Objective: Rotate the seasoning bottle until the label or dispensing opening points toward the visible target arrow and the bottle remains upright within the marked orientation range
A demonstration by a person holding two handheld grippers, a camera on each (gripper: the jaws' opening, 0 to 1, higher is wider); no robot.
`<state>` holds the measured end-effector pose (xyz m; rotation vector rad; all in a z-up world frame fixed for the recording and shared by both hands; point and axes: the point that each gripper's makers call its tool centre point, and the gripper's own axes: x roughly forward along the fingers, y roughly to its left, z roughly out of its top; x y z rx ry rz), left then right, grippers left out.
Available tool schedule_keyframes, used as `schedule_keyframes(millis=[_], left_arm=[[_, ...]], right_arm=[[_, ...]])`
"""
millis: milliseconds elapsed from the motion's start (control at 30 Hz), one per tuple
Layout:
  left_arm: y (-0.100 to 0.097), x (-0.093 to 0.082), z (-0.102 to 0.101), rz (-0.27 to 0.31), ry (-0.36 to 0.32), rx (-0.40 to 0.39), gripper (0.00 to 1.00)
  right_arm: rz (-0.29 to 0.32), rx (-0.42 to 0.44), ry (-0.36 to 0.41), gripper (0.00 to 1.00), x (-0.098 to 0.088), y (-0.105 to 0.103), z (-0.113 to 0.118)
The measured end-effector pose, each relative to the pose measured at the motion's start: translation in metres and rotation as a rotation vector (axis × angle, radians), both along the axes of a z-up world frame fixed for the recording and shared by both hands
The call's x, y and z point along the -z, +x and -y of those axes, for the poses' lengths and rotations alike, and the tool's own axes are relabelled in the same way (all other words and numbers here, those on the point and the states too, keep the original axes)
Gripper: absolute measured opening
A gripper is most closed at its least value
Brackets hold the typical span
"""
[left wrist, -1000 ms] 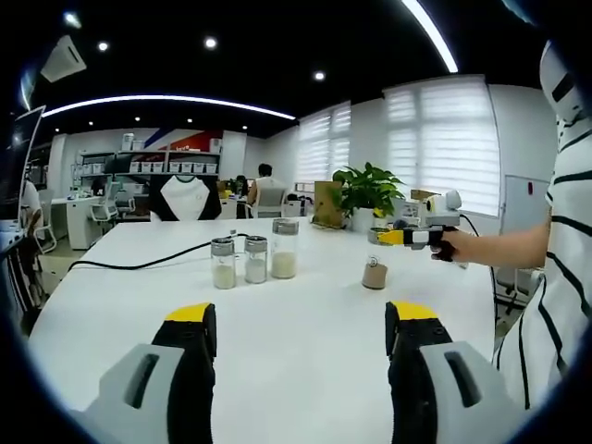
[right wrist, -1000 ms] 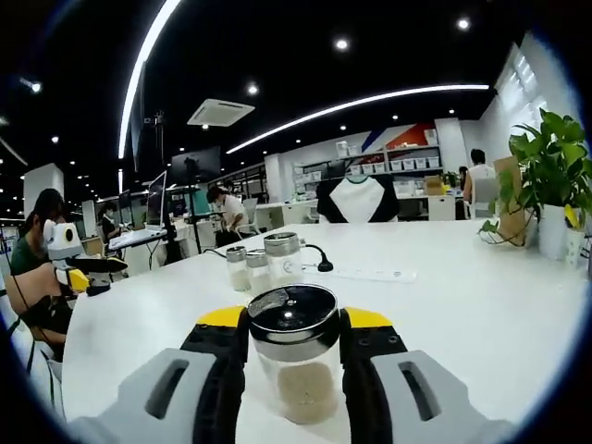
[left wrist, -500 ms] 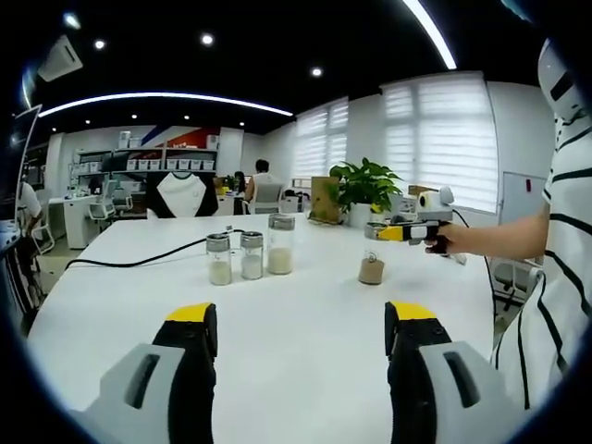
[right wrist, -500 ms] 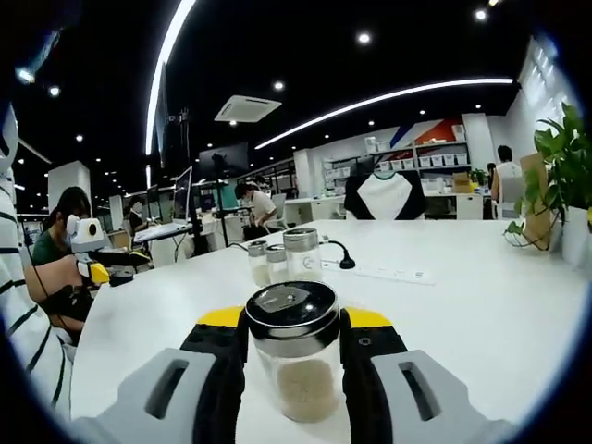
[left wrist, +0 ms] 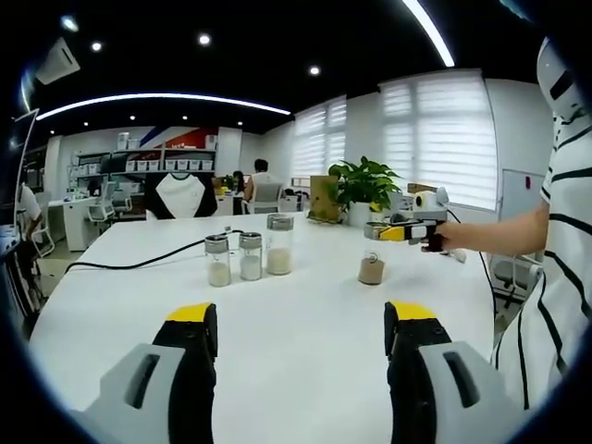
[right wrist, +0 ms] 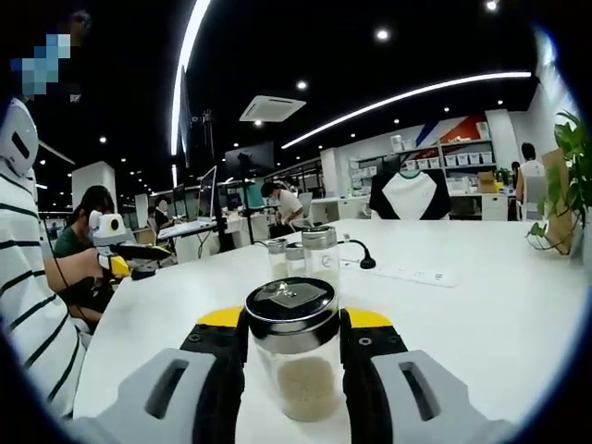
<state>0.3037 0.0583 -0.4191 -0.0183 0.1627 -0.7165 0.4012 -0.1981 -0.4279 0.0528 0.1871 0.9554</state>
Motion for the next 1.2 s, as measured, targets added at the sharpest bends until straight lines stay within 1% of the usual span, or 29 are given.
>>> schedule_keyframes(millis=[67, 200, 267, 300, 333, 400, 500, 567, 633, 667, 700, 800, 833, 867, 900, 933, 1000, 1033, 1067, 1100, 1200], left_arm=[[0.0, -0.001, 0.0, 0.003, -0.002, -0.002, 0.78], [-0.001, -0.002, 0.0, 0.006, -0.006, -0.003, 0.78], [-0.001, -0.001, 0.0, 0.006, -0.007, -0.003, 0.78], [-0.001, -0.001, 0.0, 0.005, -0.007, -0.003, 0.78], [-0.002, -0.001, 0.0, 0.005, -0.008, -0.002, 0.78], [-0.002, -0.001, 0.001, 0.007, -0.009, 0.001, 0.78], [-0.003, -0.002, 0.001, 0.01, -0.014, 0.001, 0.78], [-0.003, -0.003, 0.001, 0.012, -0.016, 0.0, 0.78], [-0.003, -0.003, 0.001, 0.011, -0.01, 0.002, 0.78], [-0.004, -0.004, 0.002, 0.015, -0.009, 0.006, 0.78], [-0.004, -0.005, 0.002, 0.017, -0.01, 0.007, 0.78], [-0.003, -0.006, 0.0, 0.021, -0.013, 0.003, 0.78], [-0.003, -0.006, 0.0, 0.021, -0.015, 0.002, 0.78], [-0.003, -0.006, -0.001, 0.021, -0.016, 0.0, 0.78], [-0.003, -0.006, -0.002, 0.021, -0.016, -0.003, 0.78], [-0.003, -0.006, -0.003, 0.021, -0.016, -0.003, 0.78], [-0.003, -0.006, -0.004, 0.021, -0.016, -0.006, 0.78], [-0.003, -0.006, -0.005, 0.021, -0.017, -0.007, 0.78], [-0.003, -0.006, -0.005, 0.02, -0.018, -0.008, 0.78], [-0.003, -0.005, -0.006, 0.02, -0.018, -0.009, 0.78], [-0.003, -0.005, -0.006, 0.02, -0.02, -0.011, 0.78]], right_arm=[[-0.006, 0.004, 0.002, 0.38, 0.0, 0.0, 0.0], [-0.061, 0.046, 0.018, 0.39, -0.001, 0.0, 0.001], [-0.078, 0.059, 0.035, 0.42, -0.003, -0.001, 0.001], [-0.077, 0.065, 0.039, 0.45, -0.004, -0.002, 0.001], [-0.075, 0.089, 0.051, 0.49, -0.006, -0.001, 0.002], [-0.071, 0.133, 0.048, 0.51, -0.008, 0.0, 0.005], [-0.049, 0.166, 0.044, 0.49, -0.013, -0.002, 0.003], [-0.053, 0.169, 0.054, 0.47, -0.013, -0.004, -0.001], [-0.036, 0.226, 0.024, 0.48, -0.011, -0.001, 0.001], [-0.034, 0.251, 0.018, 0.47, -0.01, 0.001, 0.002], [-0.03, 0.286, 0.032, 0.47, -0.012, 0.003, 0.003], [-0.019, 0.38, 0.011, 0.47, -0.011, 0.009, 0.008], [-0.027, 0.415, 0.007, 0.47, -0.01, 0.011, 0.01], [-0.042, 0.437, 0.024, 0.47, -0.01, 0.012, 0.01], [-0.065, 0.442, 0.038, 0.47, -0.009, 0.011, 0.007], [-0.063, 0.443, 0.042, 0.47, -0.009, 0.011, 0.005], [-0.048, 0.467, 0.023, 0.47, -0.01, 0.011, 0.003], [-0.044, 0.479, 0.004, 0.47, -0.009, 0.012, 0.004], [-0.043, 0.5, -0.037, 0.47, -0.005, 0.013, 0.006], [-0.044, 0.502, -0.049, 0.47, -0.003, 0.013, 0.004], [-0.03, 0.527, -0.054, 0.42, -0.004, 0.015, 0.005]])
